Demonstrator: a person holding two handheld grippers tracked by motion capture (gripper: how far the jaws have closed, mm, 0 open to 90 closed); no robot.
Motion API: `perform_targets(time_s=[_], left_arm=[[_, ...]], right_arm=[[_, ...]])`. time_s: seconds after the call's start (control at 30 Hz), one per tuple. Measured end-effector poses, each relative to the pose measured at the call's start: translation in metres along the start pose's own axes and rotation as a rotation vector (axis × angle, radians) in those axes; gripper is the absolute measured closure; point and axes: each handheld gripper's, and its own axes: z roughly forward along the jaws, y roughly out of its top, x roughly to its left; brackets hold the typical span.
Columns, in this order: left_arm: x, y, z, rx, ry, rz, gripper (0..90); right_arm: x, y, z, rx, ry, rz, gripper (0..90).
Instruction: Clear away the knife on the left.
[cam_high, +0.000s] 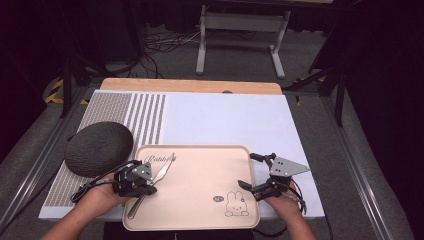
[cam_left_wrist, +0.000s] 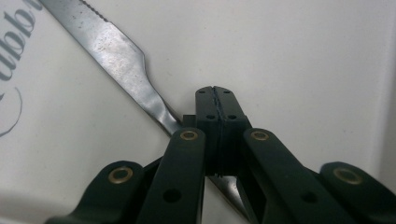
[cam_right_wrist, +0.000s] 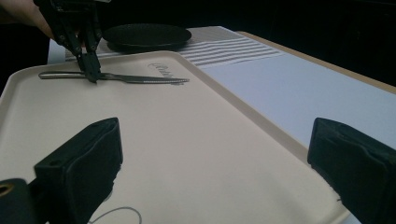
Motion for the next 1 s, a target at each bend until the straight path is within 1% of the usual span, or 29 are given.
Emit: perform_targets(time_s=[0.07, 0.1, 0.2, 0.27, 0.37, 0.5, 0.53, 0.6, 0.73, 0.87, 0.9, 1.0], left_arm=[[0.001, -0.002, -0.001, -0.003, 0.005, -0.006, 89.9], [0.001, -0.004, -0.002, -0.003, 0.006, -0.016, 89.9], [0.003, -0.008, -0.003, -0.020, 0.004, -0.030, 89.8], [0.003, -0.011, -0.004, -0.021, 0.007, -0.044, 89.9], [0.004, -0.014, -0.006, -0.027, 0.010, -0.051, 89.8], [0.005, -0.021, -0.008, -0.033, 0.009, -0.085, 89.9], [0.006, -0.022, -0.009, -0.036, 0.010, -0.082, 89.9], [0.005, -0.025, -0.010, -0.038, 0.011, -0.092, 89.9], [0.005, -0.028, -0.011, -0.041, 0.012, -0.096, 89.9], [0.005, -0.031, -0.013, -0.043, 0.009, -0.115, 89.9], [0.005, -0.032, -0.012, -0.051, 0.009, -0.121, 89.9], [0.005, -0.034, -0.014, -0.045, 0.010, -0.131, 89.9]], right_arm=[[0.000, 0.000, 0.000, 0.000, 0.000, 0.000, 3.8], [0.000, 0.000, 0.000, 0.000, 0.000, 0.000, 3.8], [0.000, 0.000, 0.000, -0.001, 0.001, 0.000, 3.8], [0.000, 0.000, 0.000, 0.000, 0.001, 0.001, 3.8], [0.000, 0.000, 0.000, 0.000, 0.002, 0.000, 3.9], [0.000, 0.000, 0.000, -0.003, 0.002, 0.002, 3.8], [0.000, 0.000, 0.000, -0.003, 0.002, 0.002, 3.8], [0.000, 0.000, 0.000, -0.002, 0.002, 0.003, 3.9], [0.001, 0.000, 0.000, -0.002, 0.004, 0.002, 3.8], [0.001, 0.000, 0.000, -0.003, 0.003, 0.002, 3.8], [0.001, 0.000, 0.000, -0.002, 0.003, 0.003, 3.9], [0.001, 0.000, 0.000, -0.002, 0.003, 0.003, 3.8]])
